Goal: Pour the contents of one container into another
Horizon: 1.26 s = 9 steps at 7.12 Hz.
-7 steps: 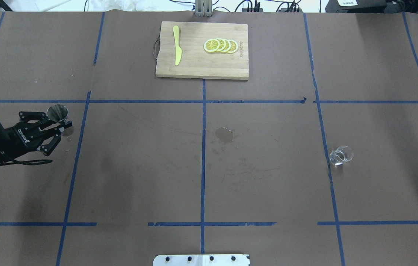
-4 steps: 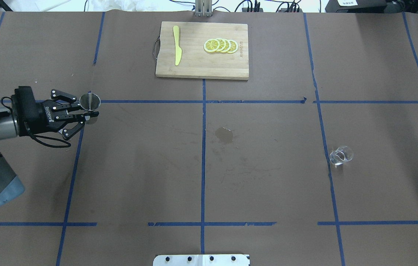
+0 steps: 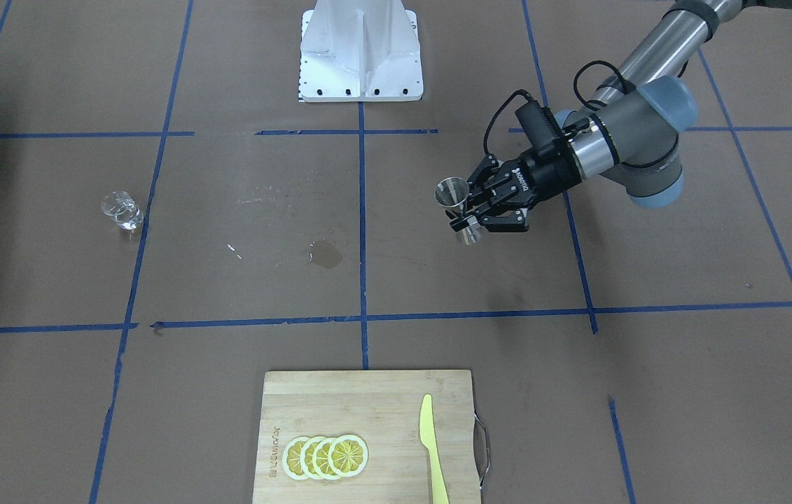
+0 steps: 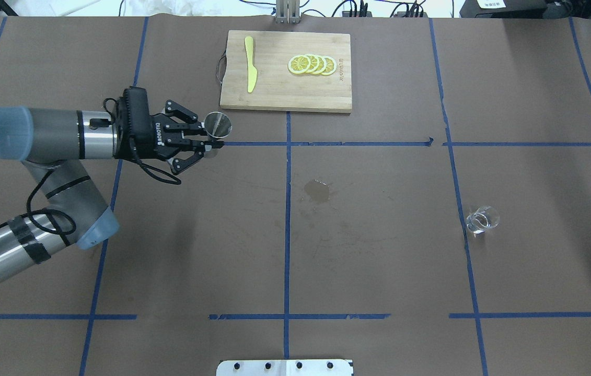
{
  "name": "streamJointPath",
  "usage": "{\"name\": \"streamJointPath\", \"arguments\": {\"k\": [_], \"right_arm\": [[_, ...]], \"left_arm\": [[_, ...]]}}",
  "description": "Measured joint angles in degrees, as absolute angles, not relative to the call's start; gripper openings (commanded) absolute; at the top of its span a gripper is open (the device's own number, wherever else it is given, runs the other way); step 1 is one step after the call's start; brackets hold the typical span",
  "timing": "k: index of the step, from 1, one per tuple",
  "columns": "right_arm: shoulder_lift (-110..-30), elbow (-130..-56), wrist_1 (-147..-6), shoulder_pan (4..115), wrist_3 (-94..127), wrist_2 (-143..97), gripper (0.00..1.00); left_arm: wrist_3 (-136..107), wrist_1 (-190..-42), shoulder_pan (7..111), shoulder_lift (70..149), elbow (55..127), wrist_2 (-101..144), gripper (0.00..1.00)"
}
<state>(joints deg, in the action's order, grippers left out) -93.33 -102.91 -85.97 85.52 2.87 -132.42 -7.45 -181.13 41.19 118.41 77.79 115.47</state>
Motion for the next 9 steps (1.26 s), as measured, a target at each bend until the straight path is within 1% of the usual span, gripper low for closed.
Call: {"name": "streamJointPath", "arguments": {"k": [4,6,7,9], "right_arm": [[-93.18,-103.41,-85.98,85.52,3.07,-132.65,1.00],[-92.87,-105.10,-85.92,85.40,7.10,-133.80,1.00],[-92.75,-107.23,-85.89,84.60,11.59,-134.54,1.00],[-92.64,-114.26,-85.76,78.58,24.55,-133.78,1.00]], "left_arm": [[-6.93,-180.68,36.54,126.49,72.58,111.12,0.00],[-4.59,-180.70,35.41,127.64,71.71,109.39,0.00],[-4.07,-180.72,35.30,127.74,71.55,109.13,0.00],[-3.81,-180.78,35.25,127.73,71.48,108.76,0.00]]}}
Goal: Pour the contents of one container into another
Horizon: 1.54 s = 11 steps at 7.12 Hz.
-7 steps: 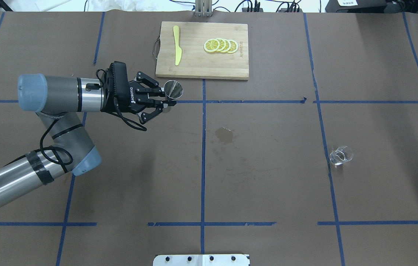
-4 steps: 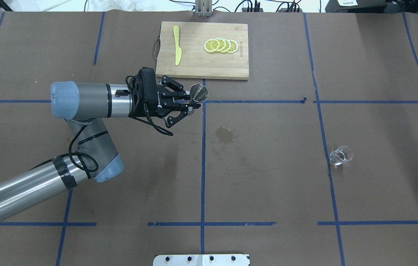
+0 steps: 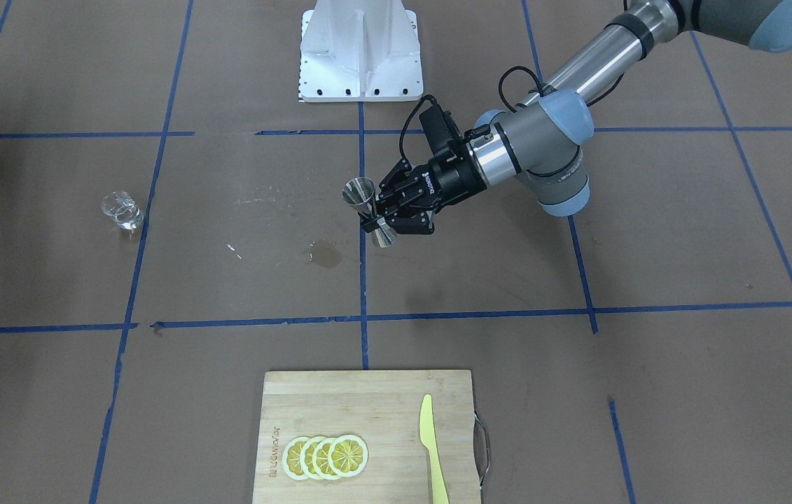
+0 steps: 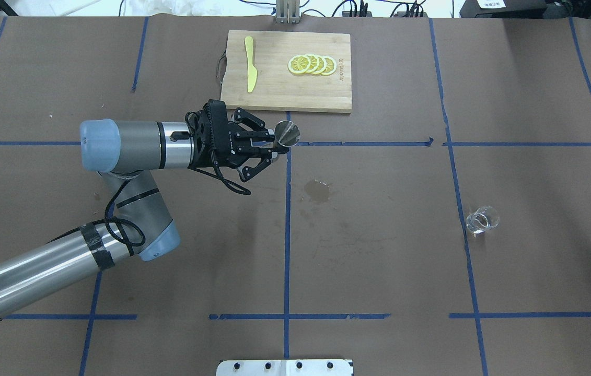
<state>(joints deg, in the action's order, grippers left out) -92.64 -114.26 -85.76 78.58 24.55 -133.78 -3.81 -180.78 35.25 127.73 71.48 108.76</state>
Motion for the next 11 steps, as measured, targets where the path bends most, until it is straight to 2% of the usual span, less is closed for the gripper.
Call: {"name": "streamJointPath", "arguments": {"k": [3,5,7,11], "right_arm": [[-94.56,-122.57,-76.17,63.21,46.26,-123.01,1.00],[-102.93,-123.55,-58.04,53.16,53.56,-111.81,1.00],[-108.36,-123.64,-46.92,46.43,59.25,-103.18,1.00],[-109.22,-120.72,-45.02,21.78,74.31,-64.09,1.00]], "left_arm": [[-3.78,-180.77,35.26,127.68,71.46,108.36,0.00],[-3.78,-180.71,35.26,127.63,71.45,108.19,0.00],[-3.78,-180.70,35.22,127.62,71.45,107.87,0.00],[-3.78,-180.70,35.07,127.43,71.45,107.60,0.00]]}}
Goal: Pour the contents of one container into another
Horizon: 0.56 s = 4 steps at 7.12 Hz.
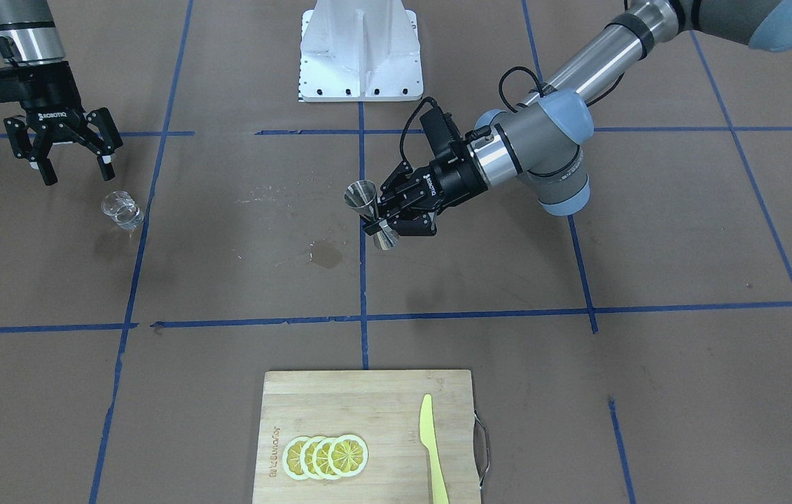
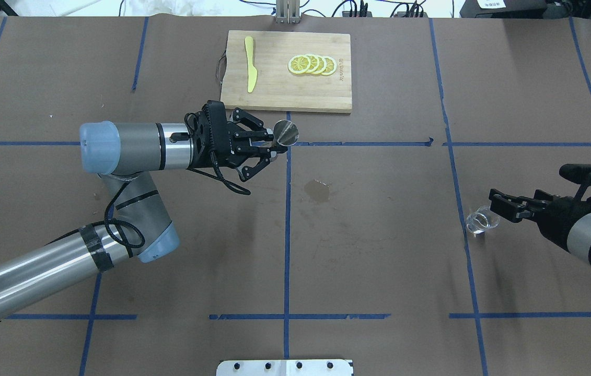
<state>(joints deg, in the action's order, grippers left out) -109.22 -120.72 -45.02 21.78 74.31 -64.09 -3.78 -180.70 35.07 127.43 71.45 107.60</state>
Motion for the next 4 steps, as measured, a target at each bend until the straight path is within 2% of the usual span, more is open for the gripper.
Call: {"name": "streamJointPath", "arguments": {"k": [4], "right_arm": [[-105.73,-111.69,-44.46,8.94,78.91,-37.44,1.00]], "left_arm": [[-3.78,-180.78,35.07,127.27,71.61,107.38,0.00]]}}
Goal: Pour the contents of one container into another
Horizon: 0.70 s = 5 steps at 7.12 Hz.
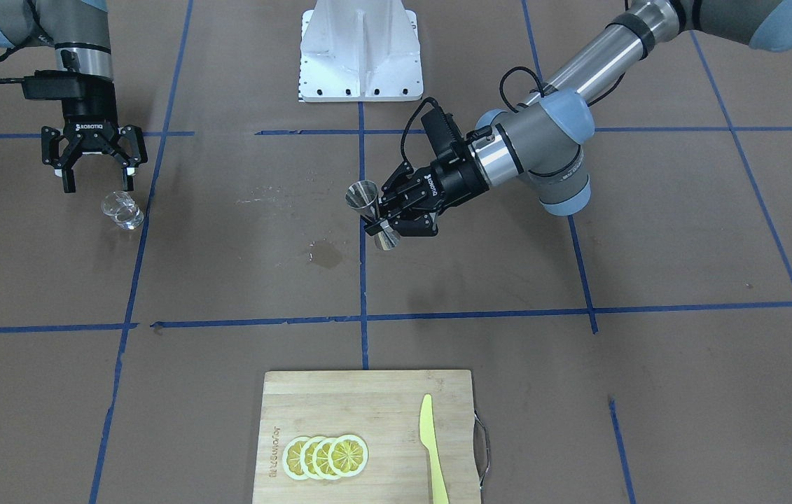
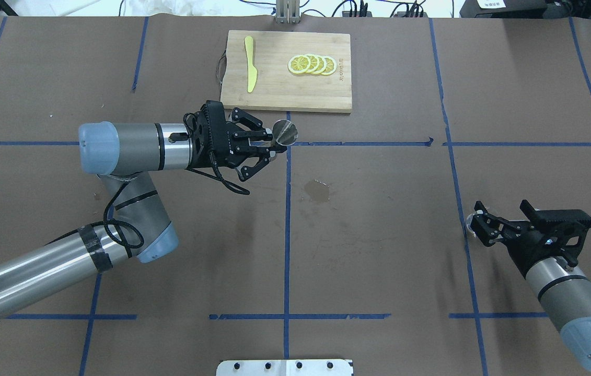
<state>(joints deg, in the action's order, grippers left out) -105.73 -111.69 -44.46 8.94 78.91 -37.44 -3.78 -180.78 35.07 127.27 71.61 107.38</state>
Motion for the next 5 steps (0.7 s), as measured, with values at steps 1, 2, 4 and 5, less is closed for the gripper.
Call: {"name": "streamJointPath", "arguments": {"k": [1,2,4,5], "right_arm": [[-103.99,-108.93,-44.31,7.89,79.42,-34.26,1.00],[-102.84,-106.74,-44.25,7.24,80.16,-32.06,1.00],[-101.89,-104.27,-44.21,6.50,81.14,-29.65,1.00],[-101.21,-102.99,-44.21,6.28,81.64,-28.86,1.00]], "left_arm": [[-3.78,-180.79,35.07,127.27,71.62,107.34,0.00],[-3.78,-180.79,35.07,127.26,71.63,107.33,0.00],[-3.78,-180.79,35.07,127.17,71.63,107.32,0.00],[-3.78,-180.79,35.07,127.13,71.63,107.32,0.00]]}}
